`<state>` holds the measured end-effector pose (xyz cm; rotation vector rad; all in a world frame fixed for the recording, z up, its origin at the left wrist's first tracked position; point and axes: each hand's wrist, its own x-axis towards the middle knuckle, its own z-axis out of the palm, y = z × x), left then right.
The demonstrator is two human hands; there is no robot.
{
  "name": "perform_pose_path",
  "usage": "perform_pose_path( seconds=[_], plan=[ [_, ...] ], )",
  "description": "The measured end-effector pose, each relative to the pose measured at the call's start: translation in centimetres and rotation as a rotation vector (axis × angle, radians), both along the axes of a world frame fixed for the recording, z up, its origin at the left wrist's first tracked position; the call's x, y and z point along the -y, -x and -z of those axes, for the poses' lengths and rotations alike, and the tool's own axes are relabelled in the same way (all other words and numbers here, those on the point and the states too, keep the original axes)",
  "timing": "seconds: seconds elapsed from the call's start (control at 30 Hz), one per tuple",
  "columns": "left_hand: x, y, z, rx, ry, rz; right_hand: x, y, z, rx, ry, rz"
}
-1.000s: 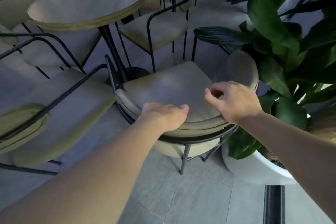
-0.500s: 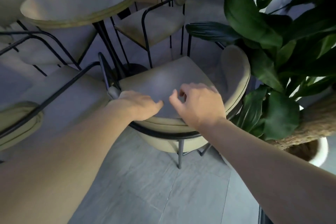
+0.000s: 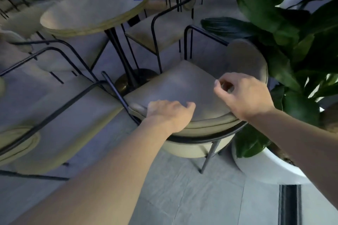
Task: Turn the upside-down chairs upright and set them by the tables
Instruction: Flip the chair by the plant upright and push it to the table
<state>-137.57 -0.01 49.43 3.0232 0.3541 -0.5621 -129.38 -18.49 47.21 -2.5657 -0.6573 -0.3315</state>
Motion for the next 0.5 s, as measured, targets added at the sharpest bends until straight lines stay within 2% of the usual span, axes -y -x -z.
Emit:
perform_pose_path(
  seconds=[0.2,0.5],
  plan=[
    [0.3,-0.6,-0.1,0.010,0.021,-0.010,0.2,-0.9,-0.2,-0.041,-0.077,-0.012],
    [-0.3,-1.9,0.5,0.183,-0.004,-0.034,-0.6,-2.8,-0.3,-0.076,-0.101,-0.053]
  ],
)
